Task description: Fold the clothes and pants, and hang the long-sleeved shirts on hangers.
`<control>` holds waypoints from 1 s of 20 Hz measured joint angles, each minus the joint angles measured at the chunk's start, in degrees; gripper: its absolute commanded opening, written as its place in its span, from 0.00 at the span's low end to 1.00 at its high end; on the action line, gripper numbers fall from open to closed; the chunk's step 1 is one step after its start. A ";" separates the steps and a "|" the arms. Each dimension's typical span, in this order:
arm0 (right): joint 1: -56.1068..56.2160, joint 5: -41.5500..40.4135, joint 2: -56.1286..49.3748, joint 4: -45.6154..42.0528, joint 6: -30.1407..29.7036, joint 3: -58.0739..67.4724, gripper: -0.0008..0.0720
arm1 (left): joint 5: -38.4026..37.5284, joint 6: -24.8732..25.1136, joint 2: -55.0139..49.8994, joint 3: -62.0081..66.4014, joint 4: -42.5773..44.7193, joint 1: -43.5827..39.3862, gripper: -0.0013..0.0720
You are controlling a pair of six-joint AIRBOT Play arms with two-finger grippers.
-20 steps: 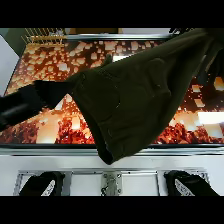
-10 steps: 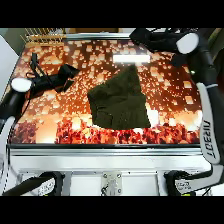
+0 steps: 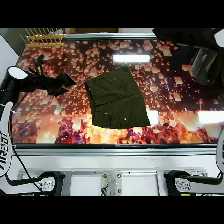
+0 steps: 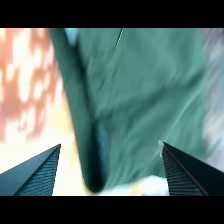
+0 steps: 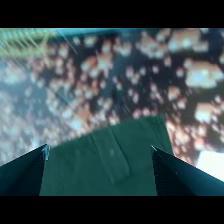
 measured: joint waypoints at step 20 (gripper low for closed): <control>-0.87 2.38 28.85 -4.79 0.42 -40.19 0.98 | 13.35 -1.75 -5.07 -20.63 -1.92 -17.51 0.92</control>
